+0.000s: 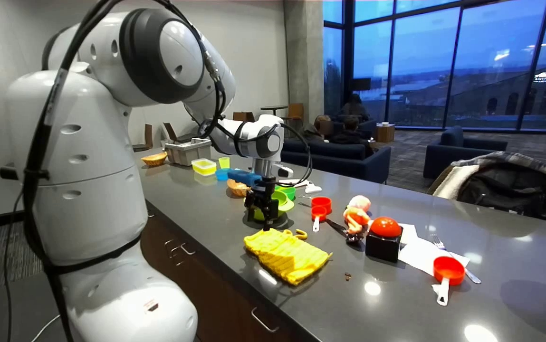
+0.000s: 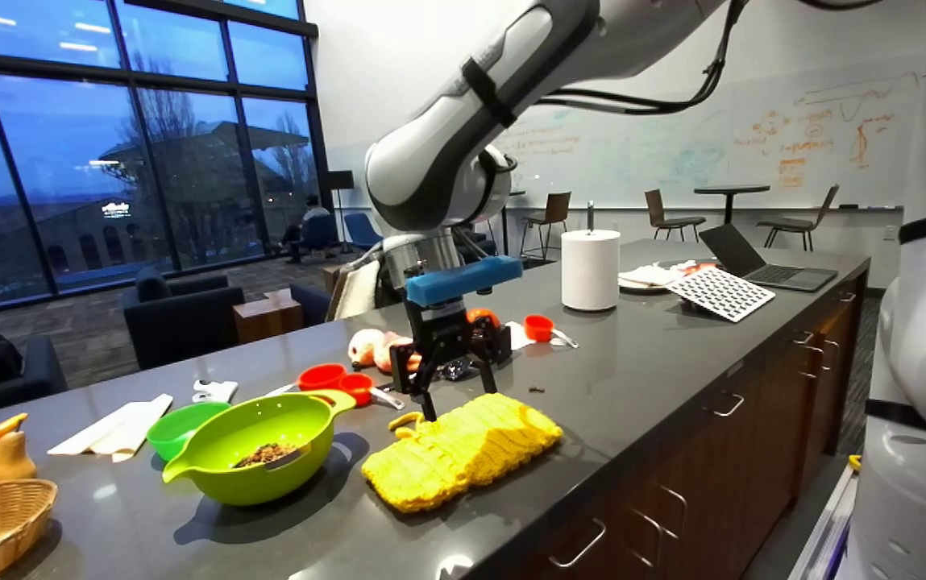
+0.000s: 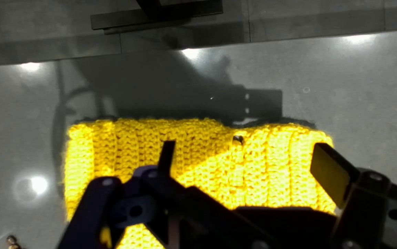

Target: Fold the yellow object, then move it to the right

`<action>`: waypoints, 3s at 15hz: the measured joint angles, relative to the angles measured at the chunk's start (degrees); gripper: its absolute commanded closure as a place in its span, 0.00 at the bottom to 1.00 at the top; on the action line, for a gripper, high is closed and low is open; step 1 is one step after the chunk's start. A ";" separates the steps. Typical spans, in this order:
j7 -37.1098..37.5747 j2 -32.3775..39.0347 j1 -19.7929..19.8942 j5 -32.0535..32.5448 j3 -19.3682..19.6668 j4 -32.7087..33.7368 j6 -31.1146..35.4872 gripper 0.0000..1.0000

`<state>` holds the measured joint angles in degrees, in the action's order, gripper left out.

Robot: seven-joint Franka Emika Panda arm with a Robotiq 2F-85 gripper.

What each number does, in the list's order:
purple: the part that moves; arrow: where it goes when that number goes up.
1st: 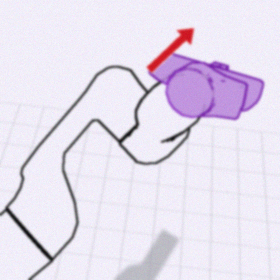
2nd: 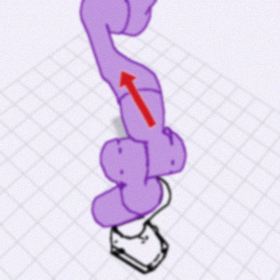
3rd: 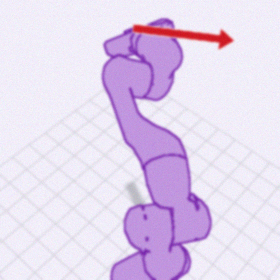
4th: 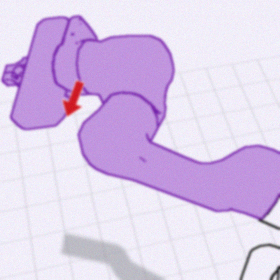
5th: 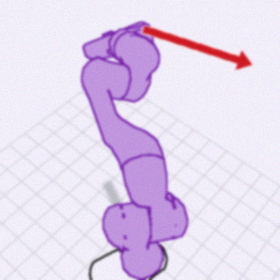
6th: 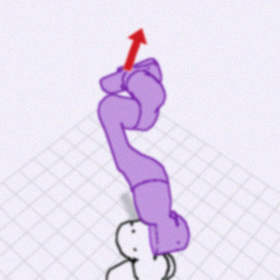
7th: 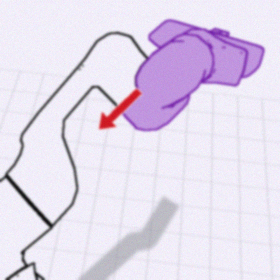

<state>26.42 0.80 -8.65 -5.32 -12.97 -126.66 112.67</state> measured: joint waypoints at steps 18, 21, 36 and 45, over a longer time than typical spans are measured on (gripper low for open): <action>-0.34 18.14 -4.86 0.61 0.23 11.50 7.40 0.00; -0.90 21.50 -5.89 0.48 0.26 13.82 8.34 0.00; -2.43 26.61 -7.04 0.39 0.82 18.85 7.72 0.45; -3.06 26.67 -9.12 1.74 1.69 21.77 5.37 1.00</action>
<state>23.36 27.47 -17.77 -3.58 -11.28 -104.89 118.04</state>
